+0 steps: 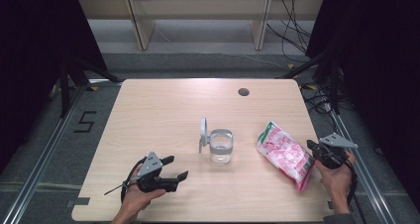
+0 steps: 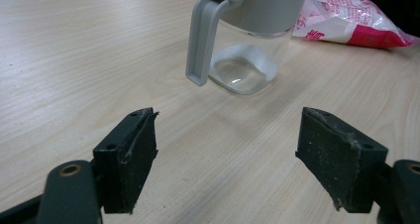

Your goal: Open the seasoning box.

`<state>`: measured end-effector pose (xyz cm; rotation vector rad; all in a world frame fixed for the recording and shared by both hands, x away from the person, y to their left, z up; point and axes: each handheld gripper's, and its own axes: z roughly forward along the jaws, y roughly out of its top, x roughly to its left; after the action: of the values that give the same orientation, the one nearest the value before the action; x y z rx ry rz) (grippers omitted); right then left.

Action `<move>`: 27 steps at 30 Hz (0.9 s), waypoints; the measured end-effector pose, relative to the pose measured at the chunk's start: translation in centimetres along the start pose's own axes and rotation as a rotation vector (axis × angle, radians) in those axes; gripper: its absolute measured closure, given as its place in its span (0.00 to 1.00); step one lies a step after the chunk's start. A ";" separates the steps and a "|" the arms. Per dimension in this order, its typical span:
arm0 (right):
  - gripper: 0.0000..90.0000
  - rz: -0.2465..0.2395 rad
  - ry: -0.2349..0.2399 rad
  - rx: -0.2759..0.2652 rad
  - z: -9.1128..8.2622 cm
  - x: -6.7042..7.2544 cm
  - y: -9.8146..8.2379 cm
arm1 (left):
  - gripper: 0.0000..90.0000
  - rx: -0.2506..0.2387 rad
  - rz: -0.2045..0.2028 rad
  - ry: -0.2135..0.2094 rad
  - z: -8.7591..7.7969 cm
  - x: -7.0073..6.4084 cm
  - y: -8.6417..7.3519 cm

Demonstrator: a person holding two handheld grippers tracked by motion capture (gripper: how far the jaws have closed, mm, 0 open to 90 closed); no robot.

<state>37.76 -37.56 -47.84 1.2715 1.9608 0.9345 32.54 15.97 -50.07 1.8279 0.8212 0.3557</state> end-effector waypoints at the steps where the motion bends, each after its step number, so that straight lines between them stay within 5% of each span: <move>1: 1.00 0.026 -0.006 0.024 0.0 0.3 -0.1 | 0.25 -0.006 0.007 -0.003 0.1 -0.1 0.0; 5: 1.00 -0.016 0.001 0.033 0.4 0.1 -0.4 | 0.25 0.005 0.018 -0.005 0.0 -0.3 0.1; 6: 1.00 -0.010 0.010 0.053 0.4 0.0 -0.5 | 0.25 0.007 0.040 -0.011 0.0 -0.2 0.1; 8: 1.00 -0.001 0.011 0.062 0.7 -0.2 -0.9 | 0.25 -0.003 0.005 -0.010 0.1 -0.3 0.0; 14: 1.00 0.014 0.020 0.079 0.7 -0.2 -1.3 | 0.26 0.002 0.013 -0.001 0.0 0.0 0.0; 17: 1.00 0.056 0.024 0.092 0.1 0.7 -1.3 | 0.26 0.004 0.013 0.003 -0.1 0.0 0.1; 20: 1.00 0.035 0.043 0.094 -0.4 1.2 -1.3 | 0.26 -0.012 -0.003 -0.001 -0.1 0.0 0.1; 21: 1.00 0.070 0.038 0.112 -0.7 1.8 -1.3 | 0.26 -0.010 -0.002 0.001 -0.2 0.0 0.1; 22: 1.00 0.013 0.047 0.094 -0.6 1.5 -1.4 | 0.26 -0.009 -0.002 0.000 -0.2 0.1 0.1; 27: 1.00 0.038 0.073 0.118 -1.8 2.6 -1.6 | 0.26 0.001 0.005 0.009 -0.3 0.1 0.2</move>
<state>34.59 -36.05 -48.45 1.3616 2.0816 0.9070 32.50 16.22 -49.77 1.8312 0.8231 0.3664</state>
